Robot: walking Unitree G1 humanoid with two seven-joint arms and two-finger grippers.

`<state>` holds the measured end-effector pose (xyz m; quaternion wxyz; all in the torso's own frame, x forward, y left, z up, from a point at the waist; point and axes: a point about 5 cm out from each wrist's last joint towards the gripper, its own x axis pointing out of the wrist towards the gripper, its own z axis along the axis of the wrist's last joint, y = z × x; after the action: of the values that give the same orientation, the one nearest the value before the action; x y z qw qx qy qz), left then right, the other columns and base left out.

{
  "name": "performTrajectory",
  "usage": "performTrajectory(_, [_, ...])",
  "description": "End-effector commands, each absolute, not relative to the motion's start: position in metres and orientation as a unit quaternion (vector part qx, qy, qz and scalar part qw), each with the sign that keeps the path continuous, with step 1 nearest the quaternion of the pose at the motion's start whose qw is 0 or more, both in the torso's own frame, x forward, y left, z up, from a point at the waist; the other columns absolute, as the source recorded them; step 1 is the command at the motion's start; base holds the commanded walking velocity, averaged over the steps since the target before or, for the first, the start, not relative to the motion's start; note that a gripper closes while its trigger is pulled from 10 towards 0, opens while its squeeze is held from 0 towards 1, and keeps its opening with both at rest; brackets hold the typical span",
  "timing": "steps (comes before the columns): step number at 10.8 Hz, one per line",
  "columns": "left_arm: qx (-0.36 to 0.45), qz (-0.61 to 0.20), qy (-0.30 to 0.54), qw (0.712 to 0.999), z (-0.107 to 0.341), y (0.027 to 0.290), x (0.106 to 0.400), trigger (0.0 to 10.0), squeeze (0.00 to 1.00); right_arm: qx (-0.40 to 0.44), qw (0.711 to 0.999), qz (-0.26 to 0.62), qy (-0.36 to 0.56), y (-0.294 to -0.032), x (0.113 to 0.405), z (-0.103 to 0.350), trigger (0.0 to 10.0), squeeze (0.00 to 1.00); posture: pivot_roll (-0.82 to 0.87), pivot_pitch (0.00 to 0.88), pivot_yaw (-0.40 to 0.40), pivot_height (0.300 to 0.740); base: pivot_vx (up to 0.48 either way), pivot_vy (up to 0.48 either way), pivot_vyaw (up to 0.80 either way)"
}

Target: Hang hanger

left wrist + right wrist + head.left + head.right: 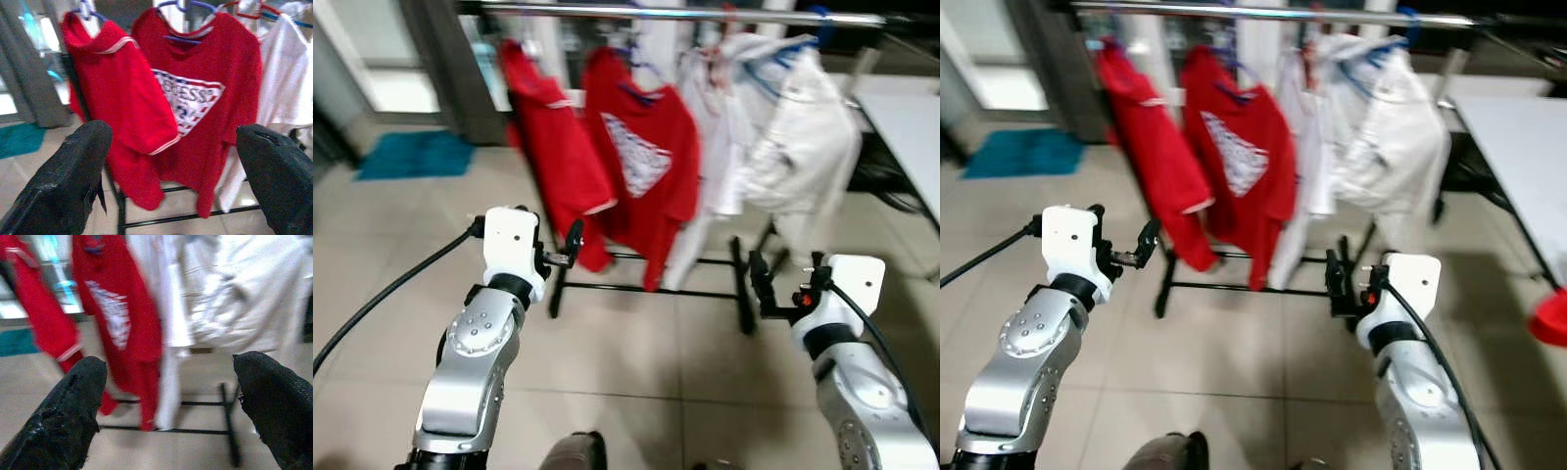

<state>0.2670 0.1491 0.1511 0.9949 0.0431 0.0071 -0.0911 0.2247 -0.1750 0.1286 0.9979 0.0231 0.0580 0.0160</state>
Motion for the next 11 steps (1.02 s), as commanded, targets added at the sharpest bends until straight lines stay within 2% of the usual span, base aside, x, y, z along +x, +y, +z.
performTrajectory(1, [0.045, -0.095, 0.012, 0.994, 0.152, 0.149, 0.266, 10.0, 0.76, 0.035, 0.997, 0.030, 0.056, -0.168, 0.226, 0.133, 10.0, 1.00, 0.06, 0.055, 0.074, 0.740, 0.000, 0.000, 0.80])
performTrajectory(2, [0.052, -0.100, 0.014, 0.994, 0.152, 0.147, 0.267, 10.0, 0.58, 0.027, 0.998, 0.033, 0.055, -0.166, 0.227, 0.133, 10.0, 1.00, 0.07, 0.055, 0.076, 0.740, 0.000, 0.000, 0.80])
performTrajectory(4, [0.048, -0.099, 0.022, 0.994, 0.152, 0.146, 0.268, 10.0, 0.59, 0.020, 0.997, 0.047, 0.053, -0.163, 0.229, 0.132, 10.0, 1.00, 0.07, 0.057, 0.076, 0.740, 0.000, 0.000, 0.80])
performTrajectory(11, [0.049, -0.076, 0.039, 0.995, 0.150, 0.148, 0.265, 10.0, 0.61, 0.035, 0.997, 0.031, 0.068, -0.160, 0.235, 0.130, 10.0, 1.00, 0.11, 0.062, 0.052, 0.740, 0.000, 0.000, 0.00])
